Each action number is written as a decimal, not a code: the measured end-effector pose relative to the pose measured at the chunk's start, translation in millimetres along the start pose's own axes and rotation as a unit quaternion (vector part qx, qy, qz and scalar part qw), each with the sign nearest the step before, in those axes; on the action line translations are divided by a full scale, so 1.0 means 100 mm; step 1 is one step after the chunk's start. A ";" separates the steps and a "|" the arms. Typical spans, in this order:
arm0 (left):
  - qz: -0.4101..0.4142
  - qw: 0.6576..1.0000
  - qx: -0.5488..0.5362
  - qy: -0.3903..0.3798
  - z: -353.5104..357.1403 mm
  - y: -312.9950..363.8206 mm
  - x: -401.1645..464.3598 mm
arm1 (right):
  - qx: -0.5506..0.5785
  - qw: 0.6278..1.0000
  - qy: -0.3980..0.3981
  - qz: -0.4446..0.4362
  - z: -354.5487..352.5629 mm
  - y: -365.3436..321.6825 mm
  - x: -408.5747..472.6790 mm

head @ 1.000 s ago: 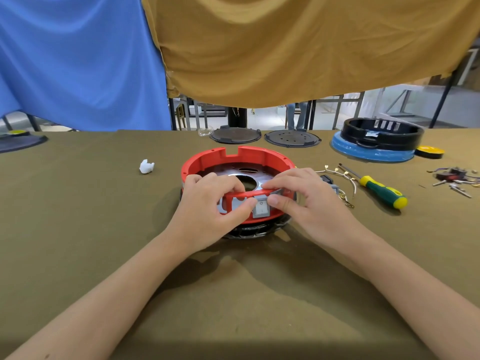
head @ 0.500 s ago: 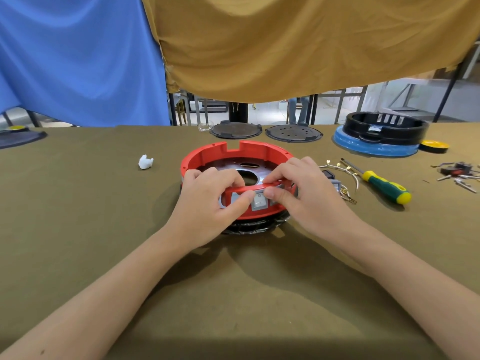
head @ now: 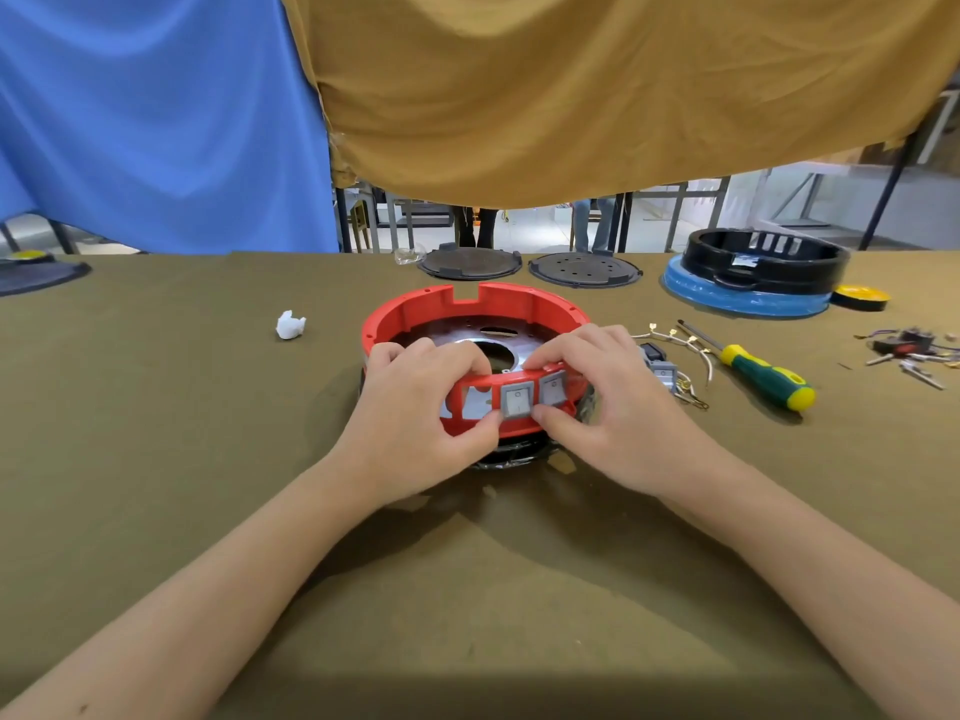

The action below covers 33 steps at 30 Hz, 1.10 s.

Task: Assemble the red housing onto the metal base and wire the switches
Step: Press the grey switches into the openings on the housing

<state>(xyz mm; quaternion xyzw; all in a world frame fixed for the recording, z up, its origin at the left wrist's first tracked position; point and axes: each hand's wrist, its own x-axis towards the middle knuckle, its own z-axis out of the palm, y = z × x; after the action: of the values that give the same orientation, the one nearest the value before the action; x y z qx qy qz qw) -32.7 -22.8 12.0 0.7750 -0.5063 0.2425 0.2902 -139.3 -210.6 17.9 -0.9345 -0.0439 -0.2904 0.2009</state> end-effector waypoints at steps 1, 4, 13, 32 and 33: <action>-0.001 1.000 0.001 0.001 0.00 0.00 0.01 | -0.004 1.000 0.007 -0.004 0.02 -0.01 0.01; -0.003 1.000 -0.003 -0.003 0.01 -0.01 0.01 | 0.001 1.000 0.009 0.003 0.03 -0.01 0.01; 0.002 0.999 -0.041 0.000 -0.02 -0.03 0.00 | 0.044 0.999 0.006 0.018 0.01 0.02 0.00; -0.022 0.999 -0.020 0.027 0.04 0.03 0.02 | 0.028 0.999 0.035 0.015 0.05 0.03 0.04; -0.023 0.999 -0.019 0.028 0.05 0.03 0.02 | 0.026 0.999 0.035 0.015 0.05 0.03 0.04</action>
<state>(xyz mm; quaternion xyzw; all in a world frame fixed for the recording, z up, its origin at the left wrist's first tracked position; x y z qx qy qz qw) -33.8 -28.5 10.8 0.7735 -0.4848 0.2478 0.3244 -132.4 -211.0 15.2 -0.9186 -0.0304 -0.3188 0.2314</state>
